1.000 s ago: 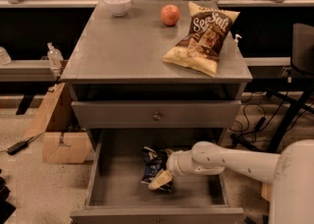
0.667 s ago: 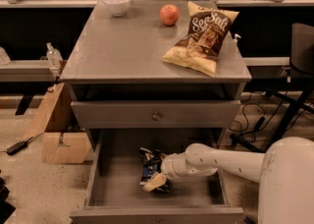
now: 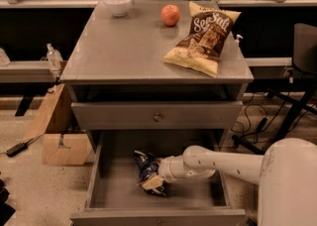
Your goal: Pick blue chip bag from middle drawer and place on counter
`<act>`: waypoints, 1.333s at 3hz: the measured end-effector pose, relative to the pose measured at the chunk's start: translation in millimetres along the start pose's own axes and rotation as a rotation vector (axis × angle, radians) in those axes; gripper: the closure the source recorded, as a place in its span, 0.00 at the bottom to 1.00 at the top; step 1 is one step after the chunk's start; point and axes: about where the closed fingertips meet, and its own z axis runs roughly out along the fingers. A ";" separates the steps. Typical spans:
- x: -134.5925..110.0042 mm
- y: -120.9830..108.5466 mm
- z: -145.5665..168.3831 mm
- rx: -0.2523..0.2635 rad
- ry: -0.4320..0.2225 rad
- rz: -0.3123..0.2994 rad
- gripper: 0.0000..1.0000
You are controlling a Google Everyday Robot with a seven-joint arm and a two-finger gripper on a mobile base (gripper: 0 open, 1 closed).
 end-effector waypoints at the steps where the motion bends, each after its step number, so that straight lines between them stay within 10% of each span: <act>1: -0.7 0.6 -0.1 -0.001 0.000 0.000 0.84; 3: -4.1 2.4 -3.4 -0.003 0.001 -0.006 1.00; 4: -46.5 29.6 -46.6 -0.038 0.014 -0.100 1.00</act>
Offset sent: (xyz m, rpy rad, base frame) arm -0.0075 0.0045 0.0199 0.0430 -0.0170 0.0541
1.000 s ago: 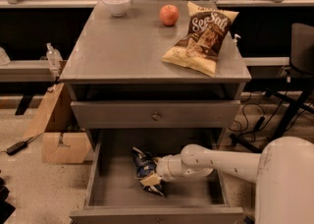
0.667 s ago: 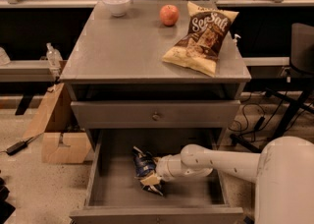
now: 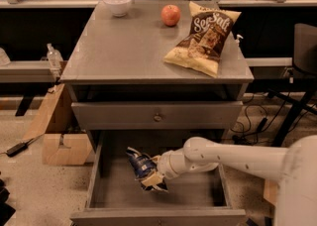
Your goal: Pick blue chip bag from middle drawer and place on counter
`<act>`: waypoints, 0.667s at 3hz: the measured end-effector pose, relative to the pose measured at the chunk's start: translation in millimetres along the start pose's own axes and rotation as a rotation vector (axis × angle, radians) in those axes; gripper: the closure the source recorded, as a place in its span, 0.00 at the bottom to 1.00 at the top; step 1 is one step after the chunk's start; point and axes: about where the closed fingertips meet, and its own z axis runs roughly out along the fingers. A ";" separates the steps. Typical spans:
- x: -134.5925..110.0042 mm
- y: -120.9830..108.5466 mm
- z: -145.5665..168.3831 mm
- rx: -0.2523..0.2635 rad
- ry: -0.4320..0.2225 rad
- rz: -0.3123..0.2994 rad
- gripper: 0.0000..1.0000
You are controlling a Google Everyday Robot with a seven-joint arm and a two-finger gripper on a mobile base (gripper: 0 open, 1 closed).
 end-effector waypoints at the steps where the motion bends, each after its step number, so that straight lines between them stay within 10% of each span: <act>1: -77.9 39.3 -77.8 -0.069 0.011 -0.146 1.00; 2: -123.6 46.6 -123.4 -0.086 0.005 -0.216 1.00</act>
Offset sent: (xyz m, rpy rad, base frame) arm -0.0301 -0.0026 0.2569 -0.0091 -0.1505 0.2728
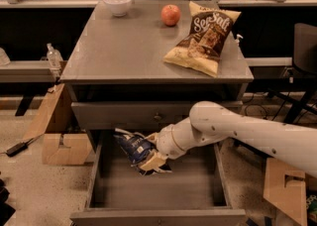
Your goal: Pick blue chip bag from middle drawer and place on counter
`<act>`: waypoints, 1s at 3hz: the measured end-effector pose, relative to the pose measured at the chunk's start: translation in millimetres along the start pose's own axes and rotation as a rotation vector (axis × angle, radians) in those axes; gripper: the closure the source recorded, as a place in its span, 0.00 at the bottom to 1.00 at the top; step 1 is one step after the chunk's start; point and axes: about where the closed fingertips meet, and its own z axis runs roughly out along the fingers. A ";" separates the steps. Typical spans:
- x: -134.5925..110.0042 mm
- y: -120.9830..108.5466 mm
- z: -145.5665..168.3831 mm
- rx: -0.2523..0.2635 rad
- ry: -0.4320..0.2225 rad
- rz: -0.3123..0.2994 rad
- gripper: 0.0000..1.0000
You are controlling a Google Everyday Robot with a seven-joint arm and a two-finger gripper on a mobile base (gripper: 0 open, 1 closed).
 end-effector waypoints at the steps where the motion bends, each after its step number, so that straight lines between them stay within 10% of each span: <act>1: -55.2 -16.3 -45.3 0.023 0.002 -0.040 1.00; 3: -194.7 -67.0 -146.3 0.197 0.011 -0.063 1.00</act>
Offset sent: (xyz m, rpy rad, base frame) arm 0.0777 0.0217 0.2799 -0.0397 -0.2012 -0.1004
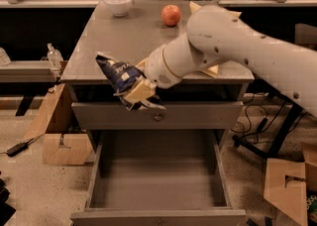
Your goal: Pick blue chip bag from middle drawer and place on counter
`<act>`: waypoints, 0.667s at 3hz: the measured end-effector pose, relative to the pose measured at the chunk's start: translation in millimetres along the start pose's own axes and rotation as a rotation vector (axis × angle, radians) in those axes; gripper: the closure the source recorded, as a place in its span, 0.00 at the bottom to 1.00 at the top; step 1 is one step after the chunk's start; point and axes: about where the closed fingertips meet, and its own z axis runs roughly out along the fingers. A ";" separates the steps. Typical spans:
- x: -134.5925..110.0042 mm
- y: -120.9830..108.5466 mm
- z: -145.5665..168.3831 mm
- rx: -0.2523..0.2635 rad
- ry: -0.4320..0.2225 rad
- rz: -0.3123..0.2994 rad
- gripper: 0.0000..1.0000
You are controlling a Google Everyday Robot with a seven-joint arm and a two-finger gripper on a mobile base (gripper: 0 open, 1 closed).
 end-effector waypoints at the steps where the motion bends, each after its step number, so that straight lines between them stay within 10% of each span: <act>1: -57.1 -25.9 -34.4 0.098 -0.045 -0.023 1.00; 2: -98.8 -55.0 -36.4 0.174 -0.123 -0.087 1.00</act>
Offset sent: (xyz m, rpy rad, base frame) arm 0.0793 0.0600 0.1488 0.1879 -0.3558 -0.0379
